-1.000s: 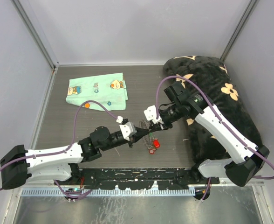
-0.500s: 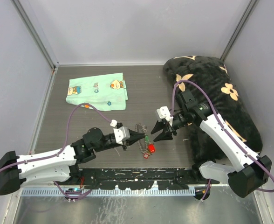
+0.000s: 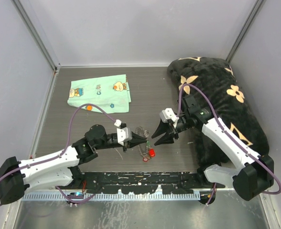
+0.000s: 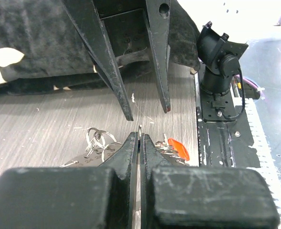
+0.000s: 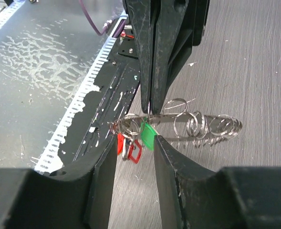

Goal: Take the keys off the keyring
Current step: Remove the key from the keyring.

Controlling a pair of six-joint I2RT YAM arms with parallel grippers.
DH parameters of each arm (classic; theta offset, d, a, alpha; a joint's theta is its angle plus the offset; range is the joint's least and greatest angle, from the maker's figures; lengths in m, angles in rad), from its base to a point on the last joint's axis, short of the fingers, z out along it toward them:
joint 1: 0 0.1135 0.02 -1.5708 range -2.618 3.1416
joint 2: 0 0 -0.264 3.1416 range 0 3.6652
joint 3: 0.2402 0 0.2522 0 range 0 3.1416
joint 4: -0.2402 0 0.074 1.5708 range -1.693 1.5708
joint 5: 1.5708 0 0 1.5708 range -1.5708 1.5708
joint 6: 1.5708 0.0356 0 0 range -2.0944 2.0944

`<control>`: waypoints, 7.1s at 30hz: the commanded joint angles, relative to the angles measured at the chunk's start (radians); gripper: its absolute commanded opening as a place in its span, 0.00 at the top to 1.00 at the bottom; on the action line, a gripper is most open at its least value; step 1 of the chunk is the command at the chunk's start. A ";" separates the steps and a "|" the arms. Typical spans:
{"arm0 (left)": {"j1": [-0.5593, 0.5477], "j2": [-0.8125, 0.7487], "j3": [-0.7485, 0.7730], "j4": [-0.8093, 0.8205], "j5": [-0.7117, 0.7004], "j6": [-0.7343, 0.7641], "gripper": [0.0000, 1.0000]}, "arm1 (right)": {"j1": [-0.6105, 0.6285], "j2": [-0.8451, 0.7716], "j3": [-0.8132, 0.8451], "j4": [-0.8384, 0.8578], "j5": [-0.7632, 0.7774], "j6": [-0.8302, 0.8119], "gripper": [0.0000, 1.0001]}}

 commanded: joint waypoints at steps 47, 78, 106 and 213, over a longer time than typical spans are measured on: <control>0.109 0.101 -0.102 0.571 0.070 -0.398 1.00 | -0.021 0.111 -0.040 0.219 0.078 0.075 0.66; 0.108 0.042 -0.115 0.590 0.047 -0.472 1.00 | 0.059 0.018 -0.159 0.548 -0.013 0.404 0.56; 0.093 0.028 -0.146 0.568 -0.011 -0.419 1.00 | 0.021 -0.053 -0.187 0.642 0.029 0.528 0.88; 0.036 0.228 0.382 -0.644 0.113 0.459 1.00 | 0.082 0.192 0.058 0.166 0.278 0.339 0.86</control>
